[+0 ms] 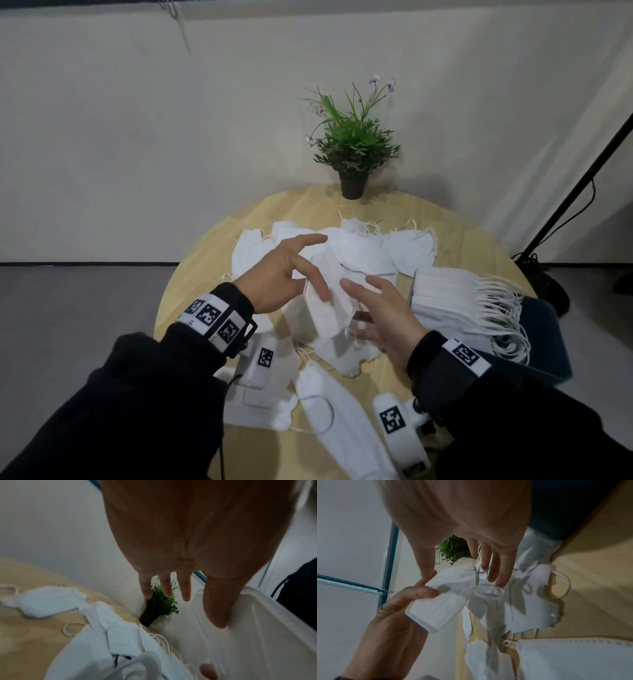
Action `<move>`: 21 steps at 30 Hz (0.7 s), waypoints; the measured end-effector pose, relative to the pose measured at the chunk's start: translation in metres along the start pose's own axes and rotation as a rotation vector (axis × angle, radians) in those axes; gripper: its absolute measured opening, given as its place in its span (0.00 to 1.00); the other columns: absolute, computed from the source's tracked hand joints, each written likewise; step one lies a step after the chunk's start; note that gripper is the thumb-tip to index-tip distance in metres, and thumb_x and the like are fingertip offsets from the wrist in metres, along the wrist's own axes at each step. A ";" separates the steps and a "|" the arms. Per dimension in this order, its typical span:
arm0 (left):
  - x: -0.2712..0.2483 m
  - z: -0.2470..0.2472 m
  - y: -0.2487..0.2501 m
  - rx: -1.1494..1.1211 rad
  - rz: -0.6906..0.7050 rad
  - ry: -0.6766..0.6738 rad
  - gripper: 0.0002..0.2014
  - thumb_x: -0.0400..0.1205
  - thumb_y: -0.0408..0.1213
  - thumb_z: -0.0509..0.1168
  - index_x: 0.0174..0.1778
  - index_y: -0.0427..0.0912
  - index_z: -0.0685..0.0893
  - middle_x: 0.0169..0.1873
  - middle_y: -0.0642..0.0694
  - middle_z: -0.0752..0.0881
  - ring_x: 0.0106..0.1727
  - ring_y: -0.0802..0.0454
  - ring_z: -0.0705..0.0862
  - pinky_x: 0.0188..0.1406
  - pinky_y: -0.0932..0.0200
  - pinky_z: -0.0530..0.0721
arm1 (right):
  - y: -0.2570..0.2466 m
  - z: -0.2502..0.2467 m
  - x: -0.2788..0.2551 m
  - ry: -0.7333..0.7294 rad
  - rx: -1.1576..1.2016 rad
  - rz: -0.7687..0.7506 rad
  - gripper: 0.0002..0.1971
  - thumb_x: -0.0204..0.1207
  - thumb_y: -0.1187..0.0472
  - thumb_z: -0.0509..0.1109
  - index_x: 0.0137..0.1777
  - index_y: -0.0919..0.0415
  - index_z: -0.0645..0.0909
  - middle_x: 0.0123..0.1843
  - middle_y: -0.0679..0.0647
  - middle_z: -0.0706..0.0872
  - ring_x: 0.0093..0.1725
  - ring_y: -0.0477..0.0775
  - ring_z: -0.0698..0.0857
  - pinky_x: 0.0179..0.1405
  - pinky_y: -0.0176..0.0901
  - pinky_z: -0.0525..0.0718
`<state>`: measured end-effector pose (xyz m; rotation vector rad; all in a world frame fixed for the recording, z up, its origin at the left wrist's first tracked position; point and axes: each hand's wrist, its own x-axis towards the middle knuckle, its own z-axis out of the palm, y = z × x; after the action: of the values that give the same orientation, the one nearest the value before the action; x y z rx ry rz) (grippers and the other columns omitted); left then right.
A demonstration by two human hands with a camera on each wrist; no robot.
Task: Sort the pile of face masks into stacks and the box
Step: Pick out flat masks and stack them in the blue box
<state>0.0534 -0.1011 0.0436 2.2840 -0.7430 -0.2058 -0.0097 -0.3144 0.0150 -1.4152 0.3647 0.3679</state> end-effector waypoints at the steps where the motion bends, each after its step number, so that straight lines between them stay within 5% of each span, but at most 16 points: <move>1: 0.000 -0.002 0.004 -0.067 0.012 -0.030 0.29 0.82 0.20 0.67 0.41 0.66 0.95 0.83 0.67 0.68 0.85 0.66 0.62 0.77 0.62 0.65 | 0.000 0.000 -0.001 -0.045 -0.016 0.004 0.30 0.76 0.46 0.81 0.75 0.52 0.77 0.66 0.55 0.88 0.57 0.56 0.90 0.56 0.55 0.91; 4: 0.012 -0.013 0.006 -0.381 0.009 0.064 0.29 0.83 0.16 0.63 0.52 0.59 0.96 0.79 0.59 0.78 0.78 0.57 0.79 0.75 0.53 0.79 | -0.001 -0.002 -0.005 -0.166 0.032 -0.030 0.16 0.78 0.60 0.80 0.62 0.67 0.86 0.51 0.65 0.90 0.41 0.56 0.89 0.38 0.51 0.90; 7: 0.044 -0.036 -0.002 -0.638 -0.205 0.271 0.27 0.84 0.20 0.64 0.65 0.59 0.90 0.70 0.50 0.87 0.68 0.48 0.88 0.66 0.47 0.87 | -0.001 -0.009 -0.005 -0.051 0.005 -0.166 0.15 0.78 0.61 0.79 0.56 0.72 0.82 0.42 0.58 0.87 0.39 0.55 0.86 0.37 0.50 0.87; 9: 0.073 -0.046 -0.011 -0.428 -0.363 0.332 0.16 0.85 0.31 0.68 0.66 0.54 0.89 0.64 0.44 0.89 0.62 0.45 0.90 0.59 0.48 0.87 | -0.004 -0.015 -0.003 0.031 0.051 -0.237 0.25 0.74 0.55 0.80 0.56 0.77 0.77 0.43 0.59 0.83 0.41 0.58 0.83 0.41 0.52 0.81; 11: 0.102 -0.041 -0.025 -0.114 -0.478 0.229 0.15 0.85 0.44 0.71 0.68 0.50 0.86 0.64 0.44 0.88 0.64 0.42 0.87 0.56 0.51 0.83 | -0.010 -0.020 -0.002 0.143 0.101 -0.323 0.31 0.70 0.51 0.79 0.55 0.79 0.73 0.43 0.62 0.80 0.42 0.60 0.80 0.42 0.55 0.77; 15: 0.145 -0.001 -0.046 0.294 -0.551 0.010 0.33 0.84 0.58 0.69 0.81 0.45 0.75 0.76 0.42 0.80 0.75 0.41 0.79 0.69 0.52 0.75 | -0.019 -0.029 -0.002 0.319 0.146 -0.445 0.25 0.71 0.47 0.77 0.53 0.70 0.77 0.43 0.71 0.84 0.39 0.61 0.81 0.38 0.57 0.79; 18: 0.163 0.034 -0.059 0.333 -0.614 0.025 0.46 0.79 0.67 0.70 0.87 0.44 0.65 0.81 0.37 0.73 0.80 0.35 0.74 0.76 0.42 0.75 | -0.016 -0.040 -0.002 0.372 0.142 -0.450 0.11 0.80 0.54 0.76 0.51 0.62 0.84 0.48 0.65 0.90 0.38 0.59 0.84 0.36 0.50 0.80; 21: 0.168 0.063 -0.062 0.361 -0.707 0.095 0.55 0.72 0.71 0.73 0.88 0.46 0.58 0.80 0.37 0.71 0.80 0.31 0.71 0.76 0.32 0.73 | -0.015 -0.047 -0.001 0.376 0.160 -0.469 0.15 0.80 0.57 0.76 0.54 0.69 0.81 0.43 0.67 0.87 0.37 0.59 0.81 0.38 0.53 0.80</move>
<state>0.1977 -0.1975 -0.0335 2.8022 0.1198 -0.2995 -0.0050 -0.3630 0.0233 -1.3611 0.3438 -0.3083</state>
